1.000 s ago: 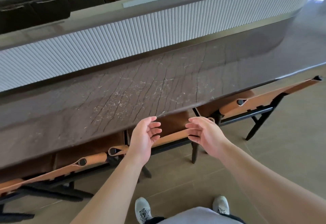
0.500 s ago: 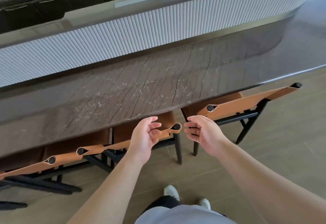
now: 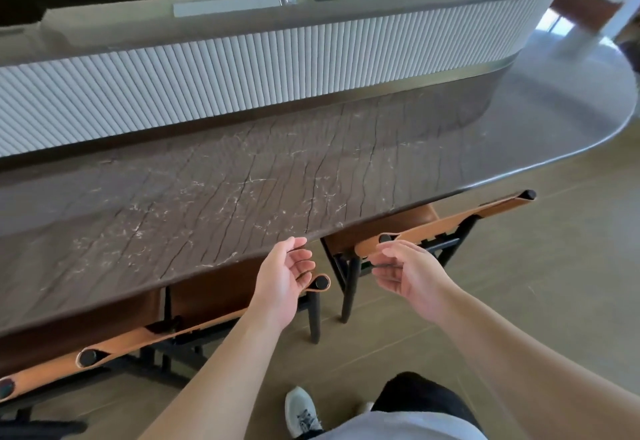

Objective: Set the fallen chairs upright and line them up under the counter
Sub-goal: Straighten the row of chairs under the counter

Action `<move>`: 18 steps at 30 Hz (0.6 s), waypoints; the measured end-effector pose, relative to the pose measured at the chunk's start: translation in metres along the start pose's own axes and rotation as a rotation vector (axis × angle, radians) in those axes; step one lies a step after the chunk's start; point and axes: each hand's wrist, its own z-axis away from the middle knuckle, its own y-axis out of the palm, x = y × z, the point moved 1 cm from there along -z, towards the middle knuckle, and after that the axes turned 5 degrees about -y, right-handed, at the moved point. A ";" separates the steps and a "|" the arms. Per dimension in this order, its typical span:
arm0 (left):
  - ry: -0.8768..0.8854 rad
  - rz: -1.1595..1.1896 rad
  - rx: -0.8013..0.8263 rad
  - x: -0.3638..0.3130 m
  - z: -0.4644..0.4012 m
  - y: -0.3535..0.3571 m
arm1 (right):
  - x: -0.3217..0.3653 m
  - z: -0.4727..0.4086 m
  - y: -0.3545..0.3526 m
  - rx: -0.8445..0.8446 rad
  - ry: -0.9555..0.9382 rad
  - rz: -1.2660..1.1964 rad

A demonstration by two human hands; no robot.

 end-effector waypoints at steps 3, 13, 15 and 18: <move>-0.004 0.064 -0.026 0.003 -0.007 -0.001 | 0.001 -0.009 0.002 0.030 0.008 0.046; 0.025 0.066 -0.205 0.032 -0.031 0.057 | 0.026 -0.084 -0.035 0.178 0.042 0.157; 0.006 0.032 -0.262 0.042 -0.036 0.090 | 0.034 -0.099 -0.063 0.191 0.045 0.196; -0.033 -0.115 -0.374 0.056 -0.052 0.144 | 0.044 -0.127 -0.106 0.196 0.031 0.316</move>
